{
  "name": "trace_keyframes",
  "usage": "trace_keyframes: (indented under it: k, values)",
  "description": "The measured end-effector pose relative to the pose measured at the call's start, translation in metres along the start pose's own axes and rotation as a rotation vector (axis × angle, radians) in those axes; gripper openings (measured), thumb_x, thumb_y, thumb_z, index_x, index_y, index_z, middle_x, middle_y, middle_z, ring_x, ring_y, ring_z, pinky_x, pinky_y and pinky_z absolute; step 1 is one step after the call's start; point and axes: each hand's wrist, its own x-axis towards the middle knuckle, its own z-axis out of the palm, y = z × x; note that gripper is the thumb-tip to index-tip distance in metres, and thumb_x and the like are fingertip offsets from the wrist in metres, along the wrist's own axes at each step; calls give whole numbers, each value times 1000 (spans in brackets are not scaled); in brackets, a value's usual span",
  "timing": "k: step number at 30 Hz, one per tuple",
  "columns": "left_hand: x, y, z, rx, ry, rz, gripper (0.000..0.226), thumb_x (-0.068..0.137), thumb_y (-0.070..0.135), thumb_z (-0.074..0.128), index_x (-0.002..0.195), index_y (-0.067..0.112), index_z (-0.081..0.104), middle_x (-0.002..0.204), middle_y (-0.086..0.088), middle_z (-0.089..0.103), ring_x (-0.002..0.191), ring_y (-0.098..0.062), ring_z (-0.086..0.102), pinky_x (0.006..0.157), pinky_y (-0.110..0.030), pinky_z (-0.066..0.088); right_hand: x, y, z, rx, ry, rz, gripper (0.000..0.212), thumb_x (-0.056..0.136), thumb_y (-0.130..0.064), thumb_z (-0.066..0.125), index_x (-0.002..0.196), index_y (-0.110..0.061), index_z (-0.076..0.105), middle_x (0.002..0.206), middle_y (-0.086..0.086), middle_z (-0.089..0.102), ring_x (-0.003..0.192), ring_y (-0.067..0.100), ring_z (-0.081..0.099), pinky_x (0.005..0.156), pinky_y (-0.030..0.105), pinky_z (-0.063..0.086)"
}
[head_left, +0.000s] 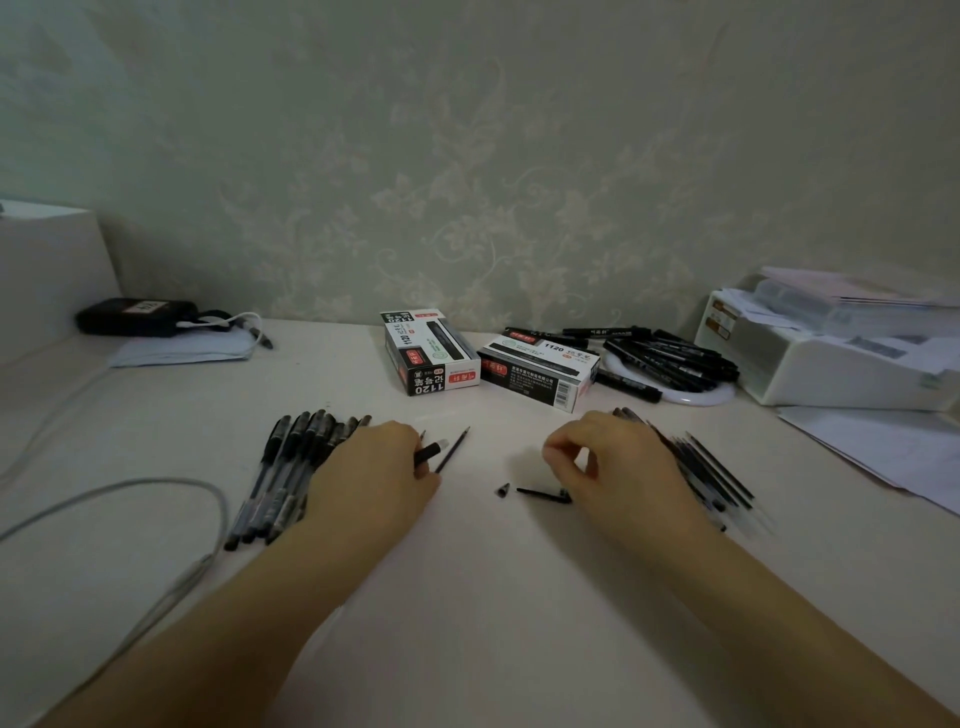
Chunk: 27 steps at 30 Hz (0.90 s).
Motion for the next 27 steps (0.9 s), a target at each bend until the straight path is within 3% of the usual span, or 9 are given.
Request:
trace_keyframes:
  k: [7,10,13,15,17,19,22,27]
  values:
    - [1,5,0,-32,47,26,15,86,32,58,75,21,56,73,5,57,70,-16,57,60,-29,47,0,-7,9,138,17,19,9,93,-26,66,93,-26,75,85,-13,67,68,4,58,68,14,47]
    - [0,12,-8,-170,206,114,14,86,35,61,75,27,57,63,8,52,60,-10,52,51,-27,38,1,-9,10,457,32,198,5,88,-36,70,90,-32,74,79,-11,71,67,4,63,63,17,52]
    - [-6,23,-12,-312,236,240,15,83,36,63,73,28,56,55,8,46,53,-6,47,49,-24,36,1,-13,8,822,-101,343,26,80,-51,71,98,-32,72,79,-2,73,61,6,62,59,18,50]
    - [-10,29,-9,-307,178,305,15,84,38,61,73,30,55,57,8,45,53,-6,46,51,-25,40,1,-14,7,979,-170,389,32,79,-49,69,100,-26,73,77,0,73,60,9,60,59,20,48]
    - [-11,31,-4,-293,129,337,13,87,40,56,78,31,56,62,8,48,58,-6,48,54,-27,43,1,-14,8,1010,-177,394,19,89,-36,66,95,-21,75,75,1,71,61,9,59,59,21,48]
    - [-10,29,-1,-323,99,330,12,91,44,52,89,33,56,70,9,54,64,-5,51,57,-28,45,3,-13,9,1003,-110,406,18,97,-24,58,92,-15,73,74,2,70,62,11,58,61,24,49]
    - [-9,24,1,-354,79,352,11,96,43,43,103,39,51,71,12,55,66,-3,51,55,-25,41,6,-11,4,1071,72,474,21,102,-19,49,93,-9,65,70,2,69,59,11,57,58,23,49]
    - [-11,25,1,-359,56,426,10,99,36,44,104,40,51,75,20,52,75,6,49,56,-17,32,8,-9,-4,1322,166,519,24,105,-20,45,94,-8,63,68,3,66,58,10,56,55,20,50]
